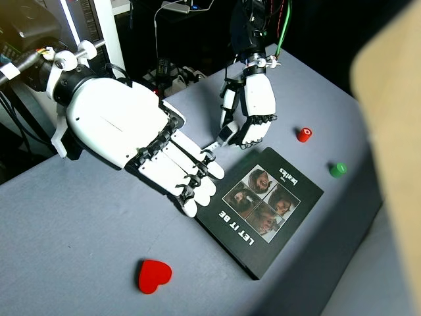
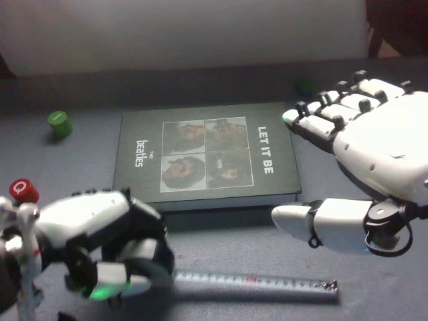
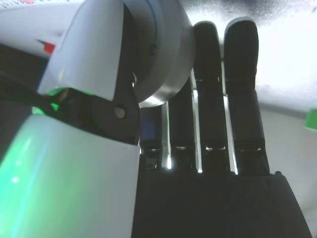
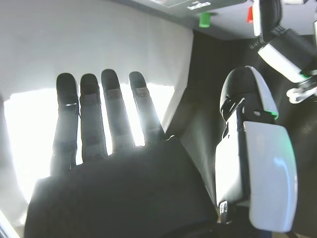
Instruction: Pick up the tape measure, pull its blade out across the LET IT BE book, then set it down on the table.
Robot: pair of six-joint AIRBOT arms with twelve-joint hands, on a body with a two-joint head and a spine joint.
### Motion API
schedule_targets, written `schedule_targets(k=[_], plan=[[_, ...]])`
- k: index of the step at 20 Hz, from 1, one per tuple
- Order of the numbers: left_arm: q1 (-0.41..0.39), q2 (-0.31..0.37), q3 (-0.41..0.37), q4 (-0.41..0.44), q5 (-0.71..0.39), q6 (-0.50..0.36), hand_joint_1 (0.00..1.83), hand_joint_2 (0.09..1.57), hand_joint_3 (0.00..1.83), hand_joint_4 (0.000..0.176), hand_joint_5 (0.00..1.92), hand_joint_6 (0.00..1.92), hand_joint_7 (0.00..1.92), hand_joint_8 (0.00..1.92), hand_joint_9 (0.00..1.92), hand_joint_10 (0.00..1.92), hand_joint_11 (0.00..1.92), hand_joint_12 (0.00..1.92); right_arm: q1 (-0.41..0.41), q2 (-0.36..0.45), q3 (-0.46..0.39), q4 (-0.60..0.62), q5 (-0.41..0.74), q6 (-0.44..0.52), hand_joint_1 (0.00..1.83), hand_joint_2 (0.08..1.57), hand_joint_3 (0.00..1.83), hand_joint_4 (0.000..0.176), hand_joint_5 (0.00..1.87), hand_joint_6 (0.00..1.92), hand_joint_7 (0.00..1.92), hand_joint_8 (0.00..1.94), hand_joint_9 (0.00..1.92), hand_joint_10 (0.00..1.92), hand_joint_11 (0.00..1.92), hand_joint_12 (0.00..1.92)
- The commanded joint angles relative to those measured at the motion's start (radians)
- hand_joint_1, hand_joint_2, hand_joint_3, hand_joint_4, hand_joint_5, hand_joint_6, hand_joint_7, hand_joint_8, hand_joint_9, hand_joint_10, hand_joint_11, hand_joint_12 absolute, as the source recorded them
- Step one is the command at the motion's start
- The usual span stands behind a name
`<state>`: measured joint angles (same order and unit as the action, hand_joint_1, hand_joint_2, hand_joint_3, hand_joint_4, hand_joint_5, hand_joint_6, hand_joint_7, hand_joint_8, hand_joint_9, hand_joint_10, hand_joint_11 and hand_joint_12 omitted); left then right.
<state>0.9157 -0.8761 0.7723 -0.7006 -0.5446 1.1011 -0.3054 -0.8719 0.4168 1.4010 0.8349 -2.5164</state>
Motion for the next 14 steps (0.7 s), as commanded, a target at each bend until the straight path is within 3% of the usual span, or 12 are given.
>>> schedule_targets(k=[1,2,3,4,5,7,8,11,14], plan=[[-0.034,0.01,0.003,0.003,-0.074,0.0,1.36,1.16,0.0,0.0,0.86,0.99,0.89,1.11,0.82,1.46,0.73,1.36,0.019,0.008,-0.005,-0.093,0.004,-0.006,0.13,1.13,0.01,0.0,0.22,0.01,0.33,0.01,0.25,0.01,0.0,0.76],[-0.068,0.014,0.006,-0.015,-0.063,0.006,1.25,1.15,0.0,0.0,0.9,0.99,0.93,1.16,0.83,1.23,0.74,1.34,0.032,0.007,-0.004,-0.106,-0.017,-0.029,0.19,1.16,0.01,0.0,0.27,0.01,0.38,0.01,0.28,0.01,0.0,0.74],[-0.106,0.02,0.009,-0.037,-0.047,0.025,1.22,1.14,0.0,0.0,0.89,1.0,0.96,1.15,0.88,1.11,0.78,1.32,0.052,0.004,-0.001,-0.107,-0.034,-0.059,0.54,1.1,0.0,0.0,0.4,0.02,0.56,0.03,0.47,0.05,0.08,0.94],[-0.149,0.029,0.012,-0.08,-0.017,0.069,1.22,1.14,0.0,0.0,0.89,1.0,0.96,1.15,0.88,1.11,0.78,1.32,0.072,-0.002,0.001,-0.101,-0.046,-0.084,0.54,1.1,0.0,0.0,0.4,0.02,0.56,0.03,0.47,0.05,0.08,0.94],[-0.197,0.038,0.016,-0.135,0.015,0.132,1.22,1.15,0.0,0.0,0.86,1.04,0.97,1.15,0.87,1.1,0.78,1.32,0.105,-0.011,0.004,-0.057,-0.05,-0.136,0.66,1.1,0.0,0.0,0.45,0.01,0.66,0.04,0.58,0.07,0.14,1.01],[-0.275,0.046,0.033,-0.239,0.046,0.242,1.22,1.15,0.0,0.0,0.85,1.05,0.97,1.15,0.87,1.09,0.78,1.32,0.184,-0.034,0.023,0.082,-0.054,-0.235,0.7,1.11,0.0,0.0,0.47,0.01,0.69,0.04,0.61,0.08,0.17,1.02],[-0.309,0.044,0.048,-0.271,0.048,0.281,1.33,1.14,0.0,0.0,0.87,0.97,0.96,1.04,0.9,1.32,0.78,1.32,0.215,-0.042,0.039,0.121,-0.066,-0.239,0.76,1.13,0.01,0.0,0.48,0.01,0.65,0.02,0.59,0.07,0.16,1.03],[-0.378,0.035,0.106,-0.321,0.095,0.359,1.36,1.14,0.0,0.0,0.85,0.99,0.95,1.01,0.9,1.38,0.76,1.32,0.283,-0.107,0.102,0.142,-0.049,-0.281,0.83,1.17,0.0,0.0,0.53,0.02,0.6,0.0,0.55,0.05,0.15,1.08],[-0.437,0.03,0.177,-0.32,0.149,0.416,1.36,1.14,0.0,0.0,0.85,1.0,0.94,1.04,0.89,1.4,0.74,1.34,0.336,-0.183,0.196,0.271,-0.048,-0.349,0.94,1.15,0.0,0.0,0.63,0.03,0.7,0.02,0.63,0.06,0.23,1.09]])
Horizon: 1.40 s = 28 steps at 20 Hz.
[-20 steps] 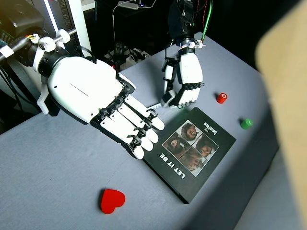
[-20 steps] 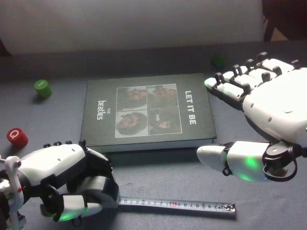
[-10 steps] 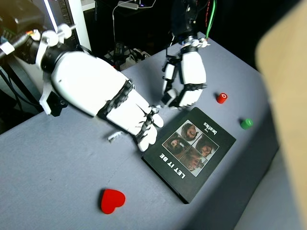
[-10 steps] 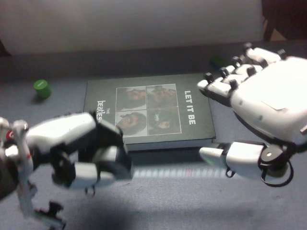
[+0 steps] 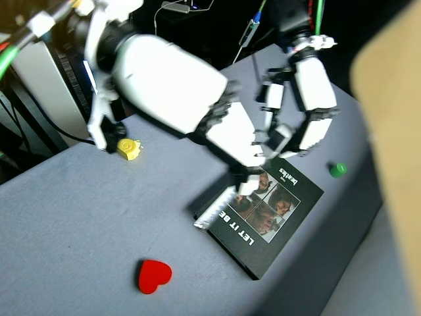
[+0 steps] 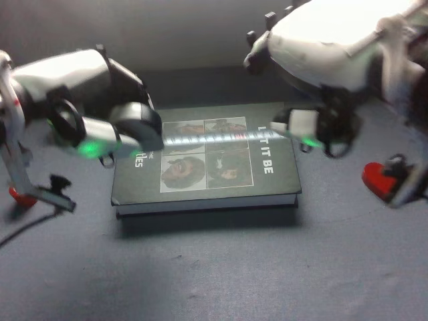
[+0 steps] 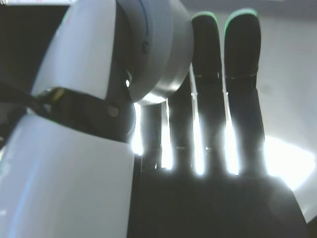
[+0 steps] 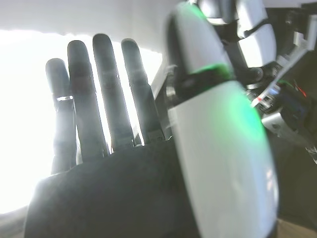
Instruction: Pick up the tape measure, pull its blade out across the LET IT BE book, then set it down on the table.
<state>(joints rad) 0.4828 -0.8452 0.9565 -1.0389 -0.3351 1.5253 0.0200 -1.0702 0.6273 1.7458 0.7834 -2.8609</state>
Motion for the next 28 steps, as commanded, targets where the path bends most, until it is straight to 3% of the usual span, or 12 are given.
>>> schedule_targets(k=[1,4,6,8,14,25,28], plan=[[-0.02,-0.001,0.011,0.021,-0.047,0.001,1.36,1.14,0.0,0.0,0.85,1.0,0.94,1.04,0.89,1.4,0.75,1.34,0.021,-0.006,0.014,-0.055,0.003,-0.01,0.96,1.14,0.0,0.0,0.64,0.03,0.71,0.03,0.63,0.06,0.24,1.09],[-0.053,0.002,0.062,0.043,0.004,0.001,1.36,1.14,0.0,0.0,0.85,0.99,0.93,1.04,0.89,1.4,0.75,1.34,0.044,-0.077,0.097,0.023,0.019,-0.044,0.98,1.13,0.0,0.0,0.65,0.02,0.72,0.02,0.65,0.06,0.25,1.13],[-0.065,0.003,0.081,0.027,0.019,-0.001,1.36,1.14,0.0,0.0,0.85,1.0,0.94,1.04,0.89,1.4,0.75,1.34,0.043,-0.106,0.142,0.028,0.01,-0.014,0.98,1.13,0.0,0.0,0.64,0.01,0.7,0.01,0.63,0.05,0.24,1.13],[-0.066,0.005,0.086,0.013,0.012,-0.037,1.36,1.15,0.0,0.0,0.84,1.01,0.93,1.06,0.88,1.41,0.73,1.34,0.035,-0.137,0.184,0.029,0.008,0.003,0.98,1.13,0.0,0.0,0.65,0.01,0.7,0.01,0.63,0.05,0.25,1.14],[-0.065,0.014,0.079,-0.021,0.017,-0.034,1.36,1.14,0.0,0.0,0.84,1.01,0.94,1.04,0.89,1.4,0.75,1.36,0.034,-0.196,0.294,0.03,-0.012,0.041,0.99,1.13,0.0,0.0,0.65,0.01,0.71,0.01,0.66,0.06,0.24,1.14],[-0.064,0.02,0.084,-0.041,0.019,-0.033,1.35,1.16,0.0,0.0,0.83,1.03,0.91,1.09,0.85,1.44,0.71,1.38,-0.02,-0.222,0.335,0.036,-0.09,0.051,0.98,1.14,0.0,0.0,0.65,0.0,0.71,0.0,0.65,0.05,0.24,1.12],[-0.065,0.021,0.085,-0.045,0.023,-0.033,1.36,1.15,0.0,0.0,0.84,0.97,0.94,1.07,0.88,1.42,0.72,1.38,-0.046,-0.222,0.338,-0.026,-0.09,0.094,0.98,1.15,0.0,0.0,0.66,0.01,0.73,0.01,0.67,0.06,0.26,1.13]])
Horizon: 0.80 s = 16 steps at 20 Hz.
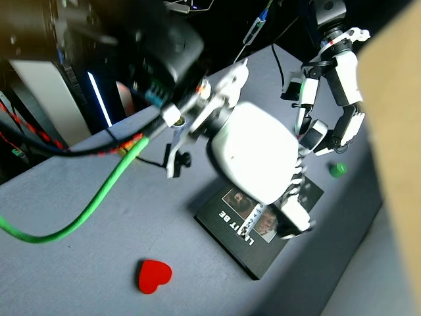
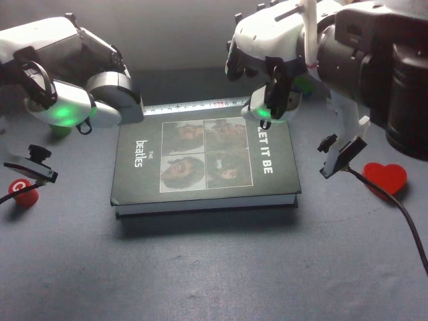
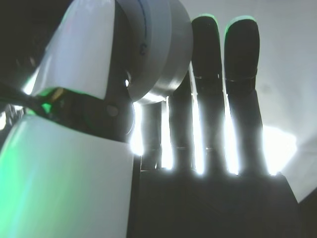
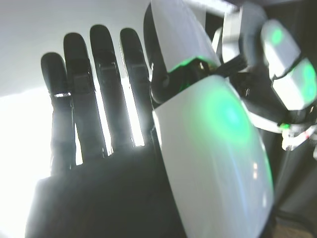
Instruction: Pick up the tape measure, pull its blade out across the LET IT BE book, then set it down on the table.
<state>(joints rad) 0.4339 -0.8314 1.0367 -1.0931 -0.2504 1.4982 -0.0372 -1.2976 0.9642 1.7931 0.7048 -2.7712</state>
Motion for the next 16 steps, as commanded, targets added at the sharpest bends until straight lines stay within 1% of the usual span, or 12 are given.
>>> schedule_targets(k=[1,5,7,8,16], plan=[[-0.017,0.007,0.005,0.006,-0.059,-0.006,1.36,1.15,0.0,0.0,0.84,0.97,0.94,1.07,0.88,1.42,0.72,1.38,0.005,0.004,0.005,-0.082,-0.012,0.014,0.98,1.15,0.0,0.0,0.67,0.01,0.74,0.01,0.67,0.06,0.26,1.13],[-0.02,0.007,0.005,-0.004,-0.057,-0.007,1.36,1.15,0.0,0.0,0.85,1.0,0.94,1.06,0.85,1.44,0.7,1.37,-0.01,-0.002,0.03,-0.09,-0.025,0.036,0.99,1.15,0.0,0.0,0.65,0.0,0.74,0.01,0.67,0.06,0.27,1.13],[-0.02,0.007,0.006,-0.006,-0.057,-0.009,1.36,1.15,0.0,0.0,0.84,1.0,0.94,1.06,0.86,1.44,0.7,1.37,-0.014,-0.003,0.038,-0.091,-0.037,0.043,0.97,1.17,0.01,0.0,0.65,0.0,0.72,0.0,0.66,0.05,0.26,1.12],[-0.019,0.007,0.008,-0.009,-0.056,-0.022,1.36,1.15,0.0,0.0,0.82,1.01,0.95,1.05,0.87,1.43,0.71,1.38,-0.016,-0.002,0.04,-0.091,-0.046,0.045,0.96,1.17,0.01,0.0,0.66,0.0,0.73,0.01,0.67,0.06,0.27,1.13],[-0.018,0.008,0.012,-0.008,-0.054,-0.027,1.36,1.15,0.0,0.0,0.84,1.0,0.95,1.04,0.87,1.43,0.72,1.38,-0.03,-0.006,0.052,-0.091,-0.062,0.052,0.96,1.17,0.0,0.0,0.67,0.01,0.74,0.01,0.67,0.06,0.26,1.12]])
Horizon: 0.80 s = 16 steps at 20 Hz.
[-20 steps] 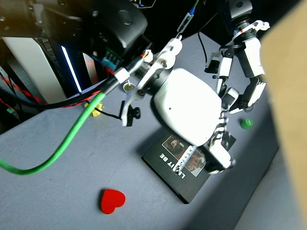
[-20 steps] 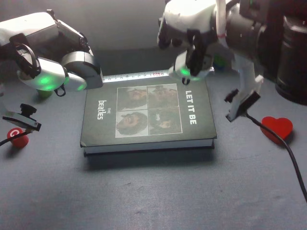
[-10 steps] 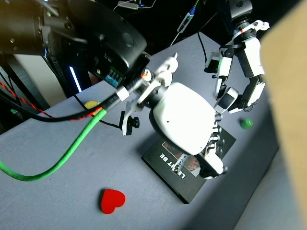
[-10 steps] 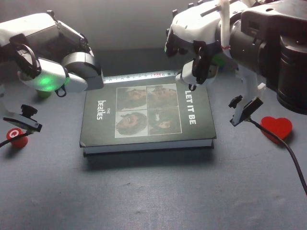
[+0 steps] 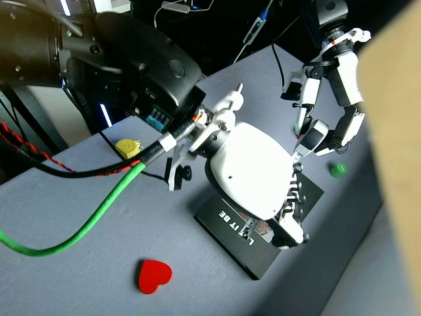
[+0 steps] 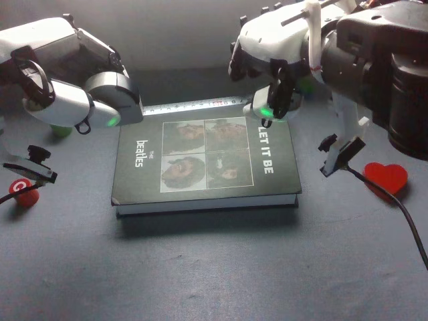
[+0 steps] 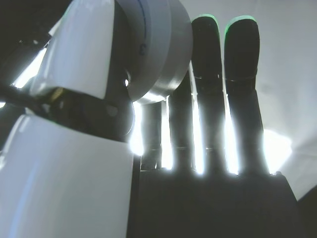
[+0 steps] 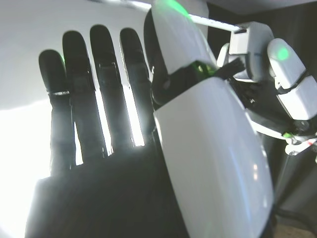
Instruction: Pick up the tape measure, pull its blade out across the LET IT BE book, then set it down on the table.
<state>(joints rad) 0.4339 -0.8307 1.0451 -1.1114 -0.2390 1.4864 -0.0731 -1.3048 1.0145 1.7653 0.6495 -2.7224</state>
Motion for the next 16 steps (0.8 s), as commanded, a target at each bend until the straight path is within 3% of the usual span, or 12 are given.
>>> schedule_targets(k=[1,12,14,16], plan=[[-0.018,0.007,0.004,0.011,-0.066,-0.016,1.36,1.15,0.0,0.0,0.84,0.99,0.95,1.04,0.87,1.43,0.71,1.38,0.005,0.001,0.004,-0.063,-0.007,0.004,0.96,1.17,0.0,0.0,0.67,0.01,0.74,0.01,0.67,0.05,0.26,1.12],[-0.014,0.007,0.008,0.011,-0.068,-0.016,1.36,1.15,0.0,0.0,0.82,1.02,0.94,1.05,0.86,1.44,0.71,1.4,-0.001,-0.005,0.038,-0.045,-0.02,-0.013,0.97,1.15,0.0,0.0,0.67,0.0,0.73,0.0,0.67,0.05,0.26,1.12],[-0.013,0.007,0.008,0.011,-0.068,-0.016,1.36,1.14,0.0,0.0,0.87,0.96,0.95,1.03,0.88,1.42,0.74,1.39,-0.002,-0.005,0.039,-0.021,-0.022,-0.038,0.95,1.15,0.0,0.0,0.67,0.0,0.74,0.01,0.67,0.05,0.29,1.1],[-0.013,0.007,0.008,0.011,-0.068,-0.016,1.37,1.15,0.0,0.0,0.8,1.01,0.96,1.04,0.88,1.43,0.72,1.39,-0.002,-0.005,0.04,-0.021,-0.017,-0.04,0.95,1.15,0.0,0.0,0.67,0.0,0.74,0.0,0.67,0.04,0.28,1.09]])
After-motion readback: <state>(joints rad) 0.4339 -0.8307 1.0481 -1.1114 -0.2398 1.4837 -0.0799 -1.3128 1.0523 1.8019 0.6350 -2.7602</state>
